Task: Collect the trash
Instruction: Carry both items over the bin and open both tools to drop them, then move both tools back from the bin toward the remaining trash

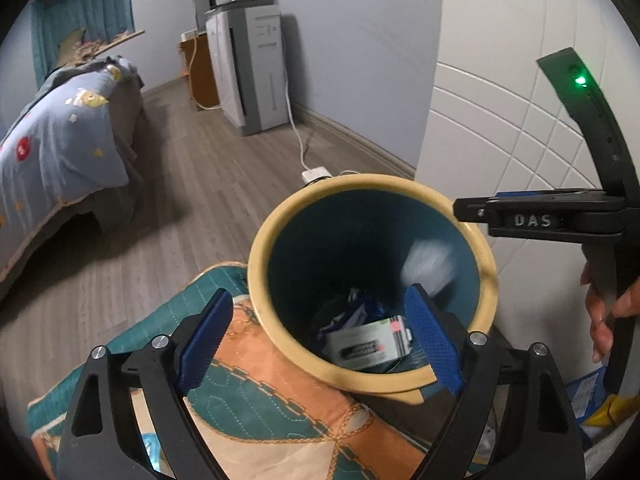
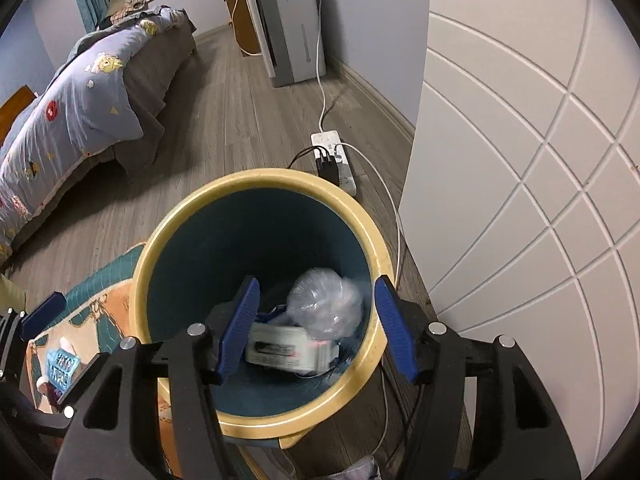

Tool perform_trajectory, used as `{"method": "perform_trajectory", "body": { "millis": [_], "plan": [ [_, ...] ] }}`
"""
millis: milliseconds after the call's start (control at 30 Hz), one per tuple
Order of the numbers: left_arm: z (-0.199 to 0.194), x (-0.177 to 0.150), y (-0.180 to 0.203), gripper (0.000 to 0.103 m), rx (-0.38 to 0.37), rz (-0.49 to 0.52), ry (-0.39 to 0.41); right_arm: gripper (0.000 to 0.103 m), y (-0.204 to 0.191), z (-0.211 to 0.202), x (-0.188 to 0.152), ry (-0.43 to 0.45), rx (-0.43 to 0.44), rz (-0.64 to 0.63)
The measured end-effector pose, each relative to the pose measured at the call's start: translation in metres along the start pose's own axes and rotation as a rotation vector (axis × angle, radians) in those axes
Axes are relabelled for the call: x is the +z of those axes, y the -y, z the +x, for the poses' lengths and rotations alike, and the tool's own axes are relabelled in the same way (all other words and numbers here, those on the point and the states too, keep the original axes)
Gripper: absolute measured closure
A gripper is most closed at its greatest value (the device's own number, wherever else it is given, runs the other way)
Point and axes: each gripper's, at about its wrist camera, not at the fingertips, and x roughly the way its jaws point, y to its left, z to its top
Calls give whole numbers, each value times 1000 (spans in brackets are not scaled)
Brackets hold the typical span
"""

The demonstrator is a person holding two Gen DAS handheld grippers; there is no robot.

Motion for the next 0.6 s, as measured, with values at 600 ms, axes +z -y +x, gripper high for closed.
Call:
{"method": "perform_trajectory", "body": {
  "millis": [600],
  "plan": [
    [-44,-5,-41,5,193,-154,-34,6,-32,-25,3,-4,33,-50]
  ]
}}
